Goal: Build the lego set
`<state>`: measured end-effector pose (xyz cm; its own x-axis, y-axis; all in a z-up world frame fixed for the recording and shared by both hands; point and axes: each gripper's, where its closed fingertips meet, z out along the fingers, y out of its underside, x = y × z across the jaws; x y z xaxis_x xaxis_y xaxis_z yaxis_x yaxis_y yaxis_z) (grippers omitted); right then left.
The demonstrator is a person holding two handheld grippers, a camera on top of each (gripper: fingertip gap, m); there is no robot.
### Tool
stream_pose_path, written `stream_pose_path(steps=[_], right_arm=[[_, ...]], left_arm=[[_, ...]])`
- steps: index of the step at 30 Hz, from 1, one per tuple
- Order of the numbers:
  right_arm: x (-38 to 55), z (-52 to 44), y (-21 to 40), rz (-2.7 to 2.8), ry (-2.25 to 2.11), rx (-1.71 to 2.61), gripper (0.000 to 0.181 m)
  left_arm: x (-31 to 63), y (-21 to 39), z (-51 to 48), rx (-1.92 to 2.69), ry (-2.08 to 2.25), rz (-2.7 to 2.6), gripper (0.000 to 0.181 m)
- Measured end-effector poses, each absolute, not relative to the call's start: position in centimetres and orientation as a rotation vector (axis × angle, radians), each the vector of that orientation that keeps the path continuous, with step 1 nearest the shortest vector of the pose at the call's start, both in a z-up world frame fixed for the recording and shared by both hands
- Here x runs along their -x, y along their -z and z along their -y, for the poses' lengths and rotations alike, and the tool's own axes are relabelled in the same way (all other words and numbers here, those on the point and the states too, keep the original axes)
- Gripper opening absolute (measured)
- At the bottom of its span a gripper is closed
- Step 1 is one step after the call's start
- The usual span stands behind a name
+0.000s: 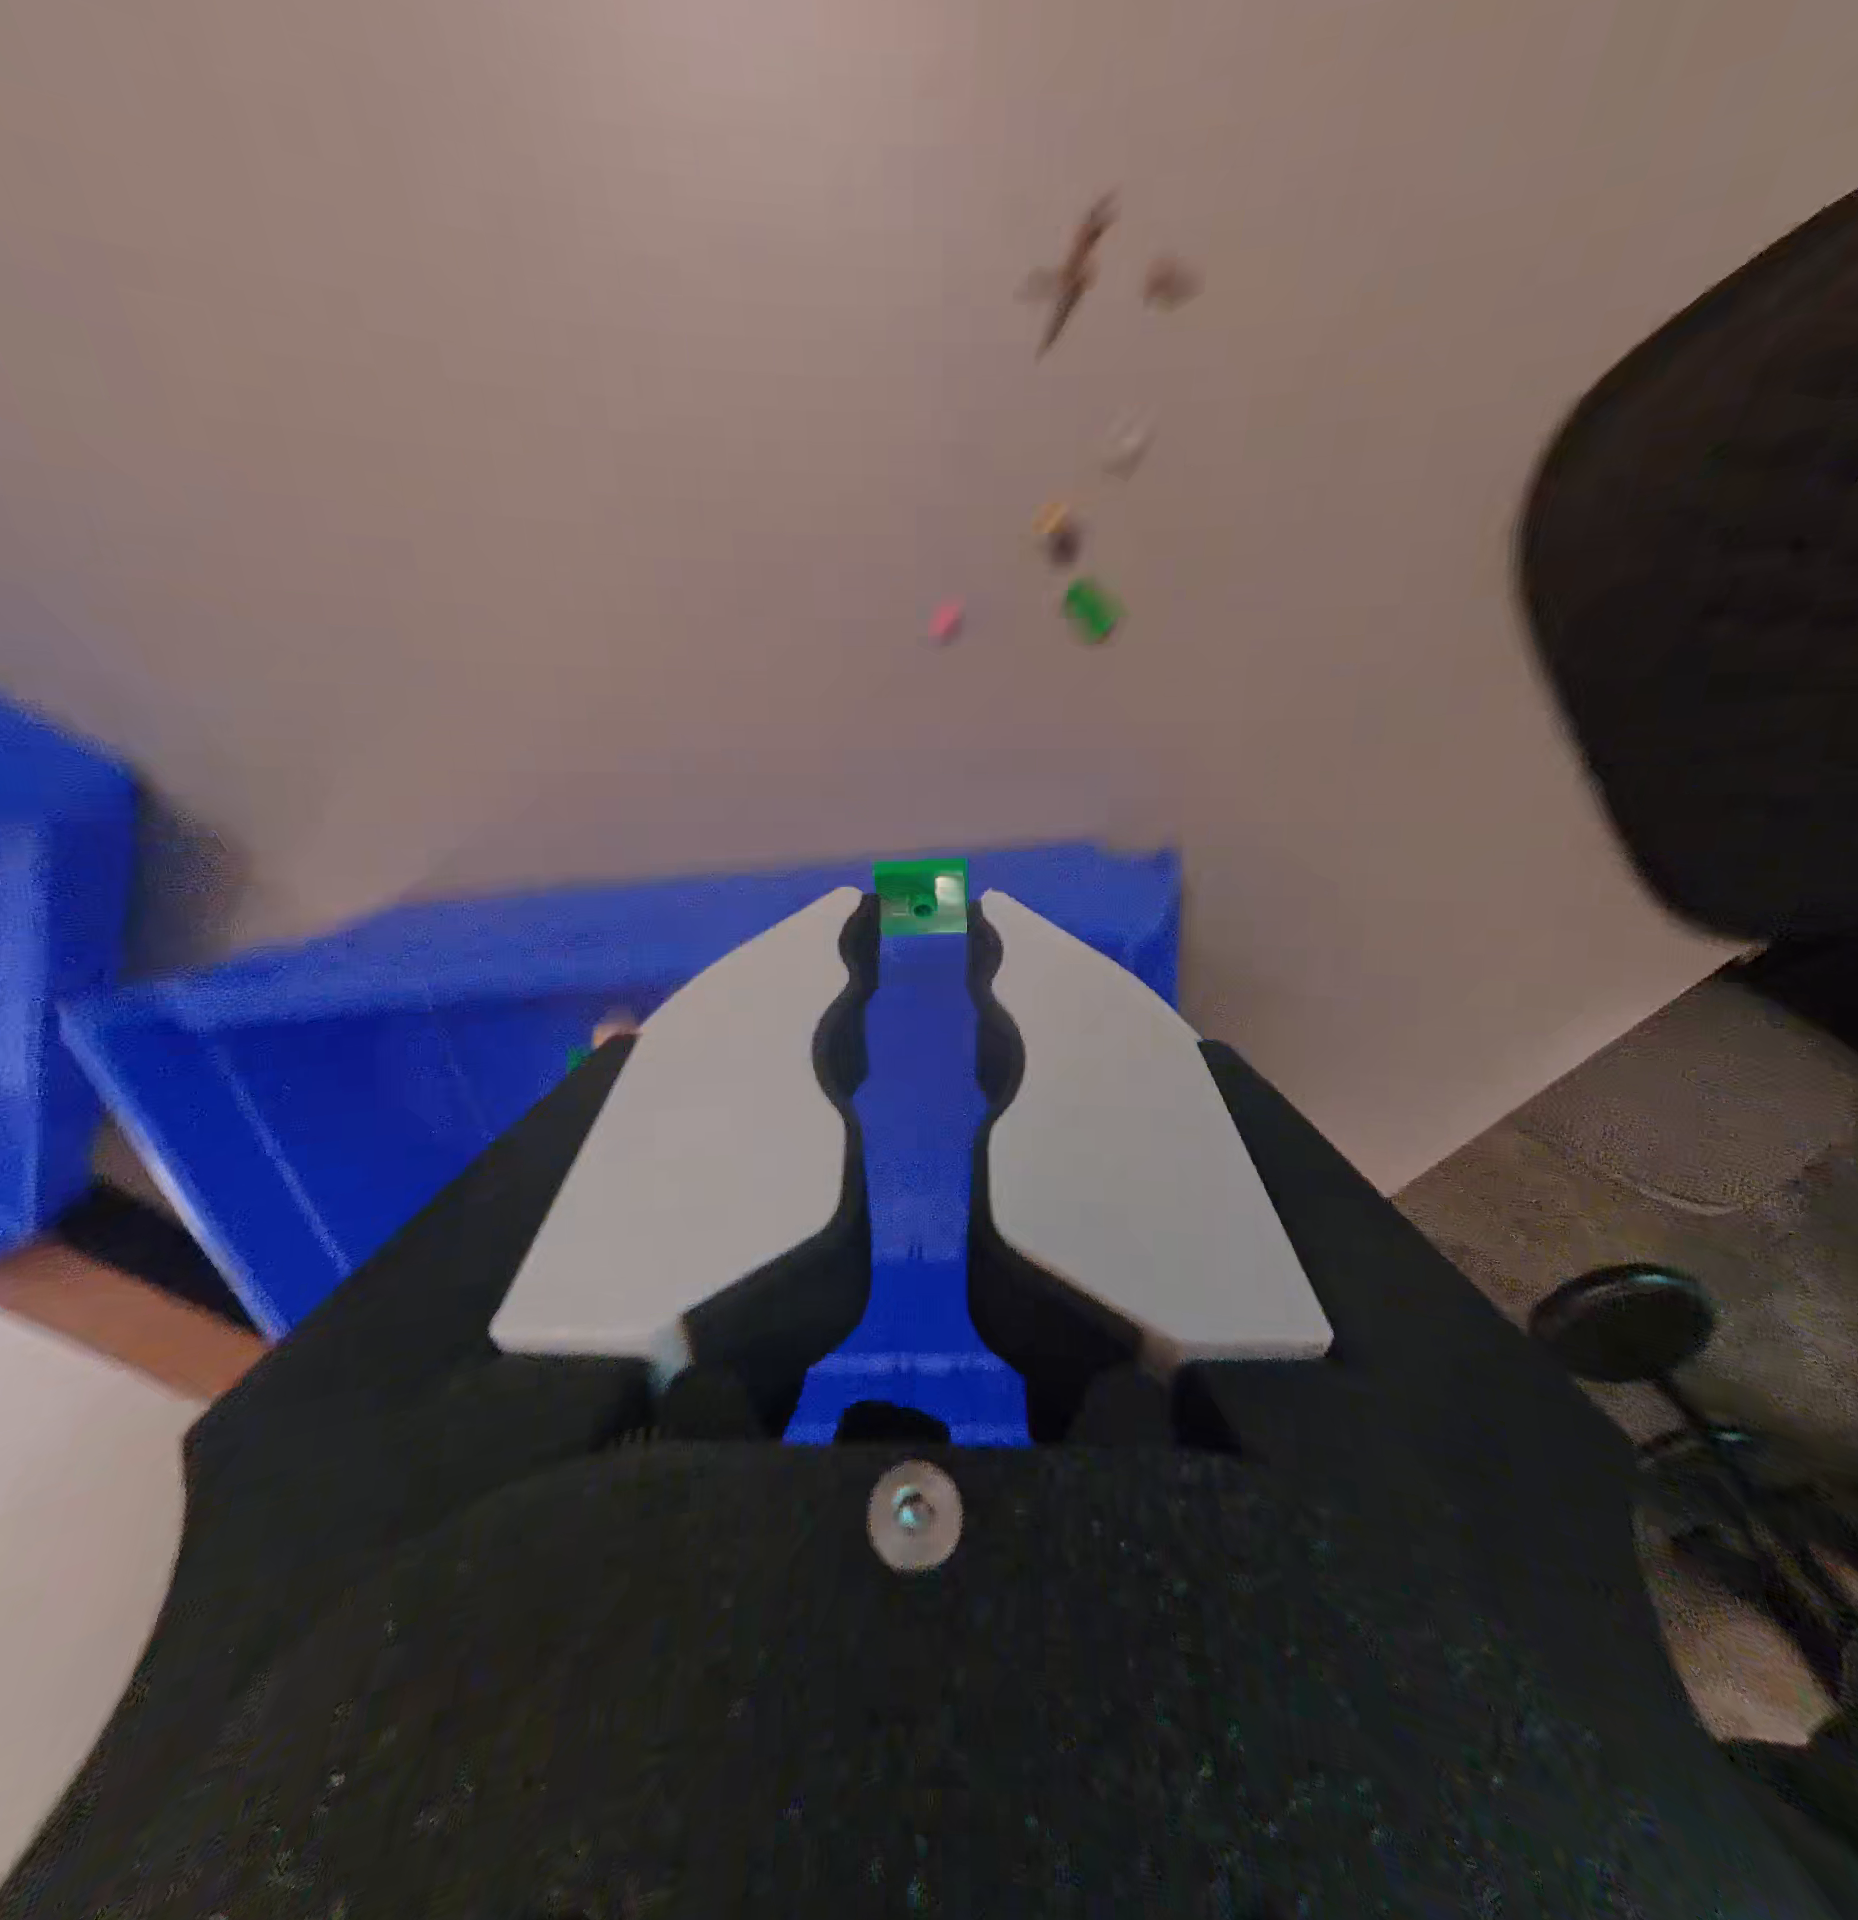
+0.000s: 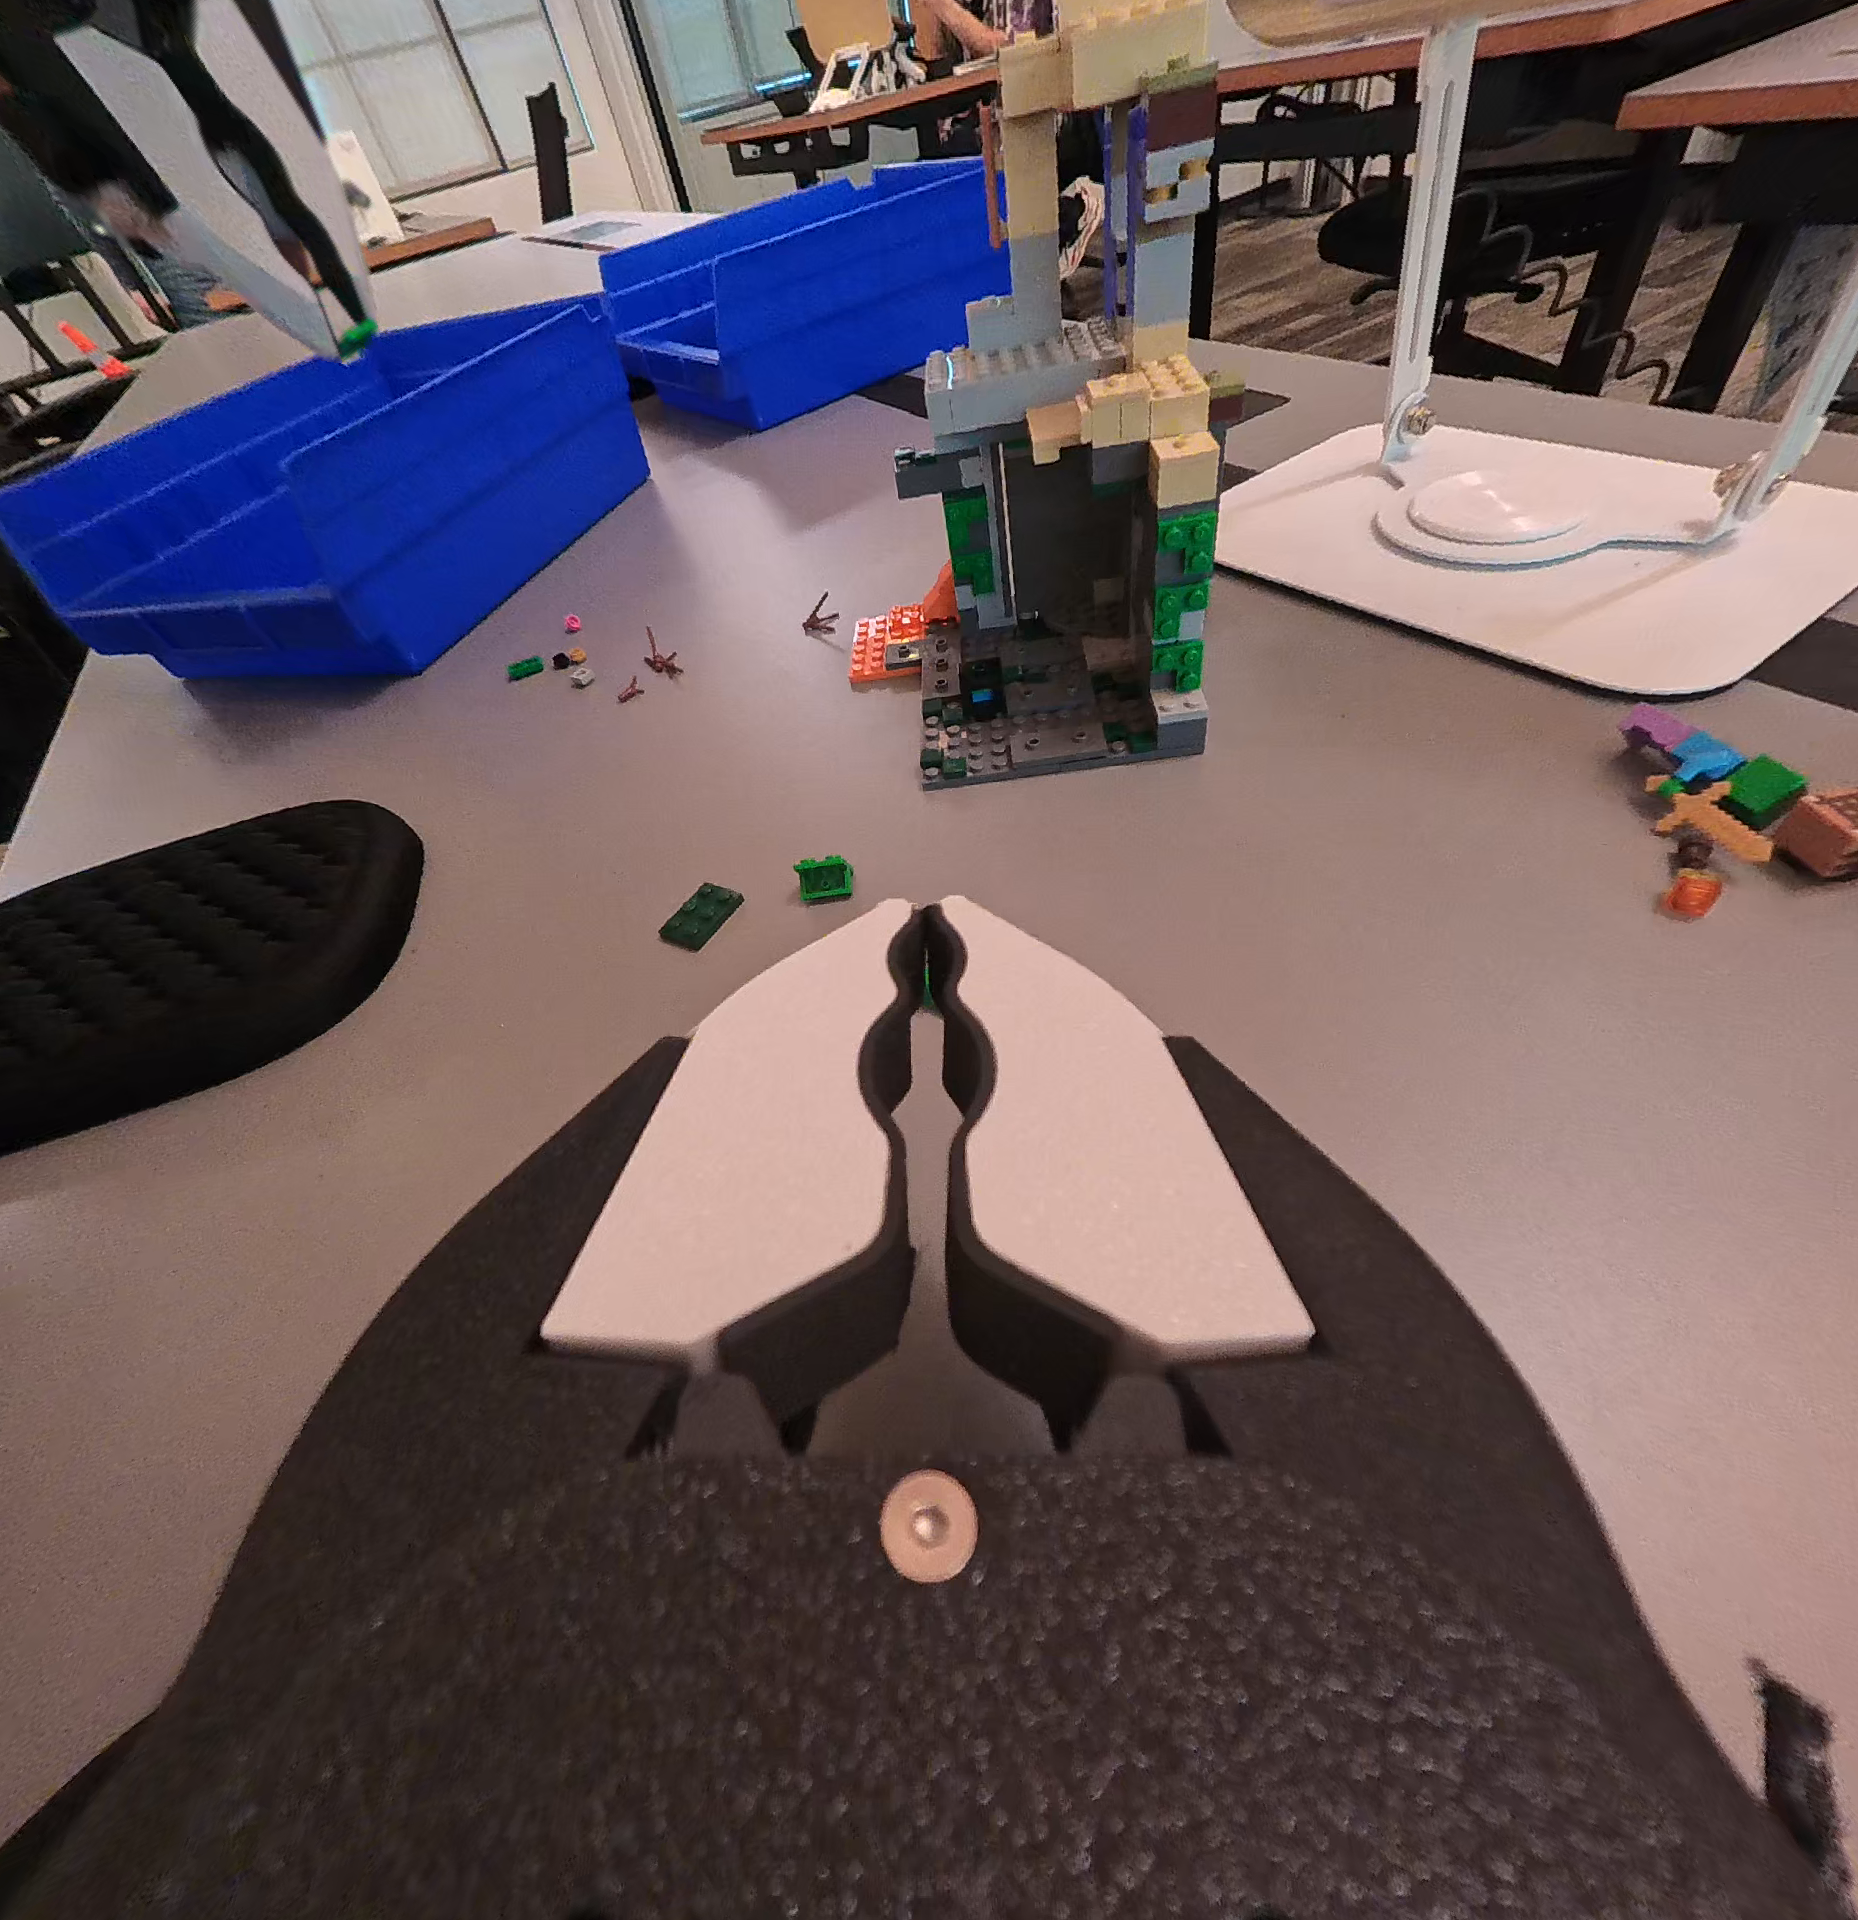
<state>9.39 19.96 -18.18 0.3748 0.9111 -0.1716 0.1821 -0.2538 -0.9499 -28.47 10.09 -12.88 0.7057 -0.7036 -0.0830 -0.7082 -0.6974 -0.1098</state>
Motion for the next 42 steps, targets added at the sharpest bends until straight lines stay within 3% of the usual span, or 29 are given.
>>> stream_pose_path(steps=[7,14,32,42], right_arm=[[-10.1,-20.7,18.0,0.946,-0.937,1.688,0.000],[-10.2,-20.8,18.1,0.939,-0.939,1.692,0.000],[-10.0,-20.6,18.4,0.959,-0.937,1.696,0.000],[-10.0,-20.5,18.3,0.960,-0.936,1.692,0.000]], left_arm=[[12.6,18.3,-14.2,2.554,0.128,-1.620,0.015],[4.5,23.3,-16.0,2.474,0.237,-1.858,0.015],[3.8,23.4,-15.5,2.405,0.275,-1.848,0.021],[4.7,17.5,-15.8,2.220,0.349,-1.476,0.000]])
